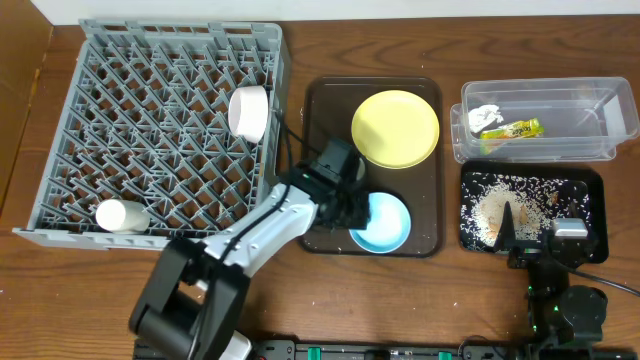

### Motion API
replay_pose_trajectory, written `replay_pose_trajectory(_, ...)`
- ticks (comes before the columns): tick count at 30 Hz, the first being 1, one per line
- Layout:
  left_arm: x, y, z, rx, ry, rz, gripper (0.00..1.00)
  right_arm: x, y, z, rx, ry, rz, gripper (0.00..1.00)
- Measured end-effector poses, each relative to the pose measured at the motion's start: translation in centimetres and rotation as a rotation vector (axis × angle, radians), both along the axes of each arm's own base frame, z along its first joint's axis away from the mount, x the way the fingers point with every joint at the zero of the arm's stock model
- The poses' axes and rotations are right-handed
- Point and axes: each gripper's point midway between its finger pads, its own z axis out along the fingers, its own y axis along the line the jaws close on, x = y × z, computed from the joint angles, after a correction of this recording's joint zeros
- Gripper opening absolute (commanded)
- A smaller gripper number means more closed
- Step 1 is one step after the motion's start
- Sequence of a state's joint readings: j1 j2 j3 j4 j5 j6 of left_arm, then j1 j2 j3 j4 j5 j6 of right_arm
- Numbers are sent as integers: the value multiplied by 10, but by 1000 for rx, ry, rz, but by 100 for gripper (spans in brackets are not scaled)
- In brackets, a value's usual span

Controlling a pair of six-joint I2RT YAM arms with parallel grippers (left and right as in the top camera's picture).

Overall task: Sort waste into correct bins and load items into the dishwasher
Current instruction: 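Grasp the blue bowl rim and lift it with the left gripper, then set the blue bowl upright in the rack beside the pink bowl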

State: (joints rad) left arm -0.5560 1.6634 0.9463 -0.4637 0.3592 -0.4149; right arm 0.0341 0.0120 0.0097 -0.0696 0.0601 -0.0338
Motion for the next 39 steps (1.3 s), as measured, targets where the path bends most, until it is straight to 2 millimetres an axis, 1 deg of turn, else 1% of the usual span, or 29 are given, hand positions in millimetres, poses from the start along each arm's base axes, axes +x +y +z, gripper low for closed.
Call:
replay_pose_trajectory(1, -3, -2, -4, 3, 14, -8, 43, 0, 0, 0, 0, 0, 0, 99)
replay_pose_trajectory(2, -6, -2, -10, 11, 34, -14, 41, 0, 0, 0, 0, 0, 0, 99)
replay_pose_trajectory(4, -12, -3, -23, 22, 78, -21, 29, 0, 0, 0, 0, 0, 0, 99)
replay_pose_trajectory(5, -14, -3, -28, 27, 97, -24, 24, 0, 0, 0, 0, 0, 0, 99)
replay_pose_trajectory(7, -11, -5, -28, 12, 94, -24, 20, 0, 0, 0, 0, 0, 0, 99)
replay_pose_trajectory(9, -12, -6, -29, 2, 103, -23, 19, 0, 0, 0, 0, 0, 0, 99)
replay_pose_trajectory(10, -11, -7, -29, 0, 103, -23, 15, 0, 0, 0, 0, 0, 0, 99)
replay_pose_trajectory(12, -11, -6, -29, 0, 104, -21, 12, 0, 0, 0, 0, 0, 0, 99)
replay_pose_trajectory(14, -12, 2, -26, 24, 119, -7, 8, 0, 0, 0, 0, 0, 0, 99)
replay_pose_trajectory(15, -10, 11, -21, 55, 117, 9, 8, 0, 0, 0, 0, 0, 0, 99)
replay_pose_trajectory(16, -8, 14, -17, 65, 109, 19, 8, 0, 0, 0, 0, 0, 0, 99)
replay_pose_trajectory(19, 6, 41, 14, 170, 25, 74, 8, 0, 0, 0, 0, 0, 0, 99)
replay_pose_trajectory(22, 26, 75, 60, 302, -143, 148, 8, 0, 0, 0, 0, 0, 0, 99)
replay_pose_trajectory(24, 34, 102, 89, 411, -263, 204, 8, 0, 0, 0, 0, 0, 0, 99)
replay_pose_trajectory(28, 38, 169, 140, 705, -475, 333, 8, 0, 0, 0, 0, 0, 0, 99)
replay_pose_trajectory(30, 38, 197, 163, 847, -558, 396, 8, 0, 0, 0, 0, 0, 0, 99)
replay_pose_trajectory(33, 39, 226, 189, 1011, -644, 478, 8, 0, 0, 0, 0, 0, 0, 99)
replay_pose_trajectory(35, 39, 244, 202, 1103, -675, 534, 8, 0, 0, 0, 0, 0, 0, 99)
replay_pose_trajectory(37, 39, 261, 209, 1179, -682, 581, 8, 0, 0, 0, 0, 0, 0, 99)
replay_pose_trajectory(39, 38, 276, 212, 1249, -670, 618, 8, 0, 0, 0, 0, 0, 0, 99)
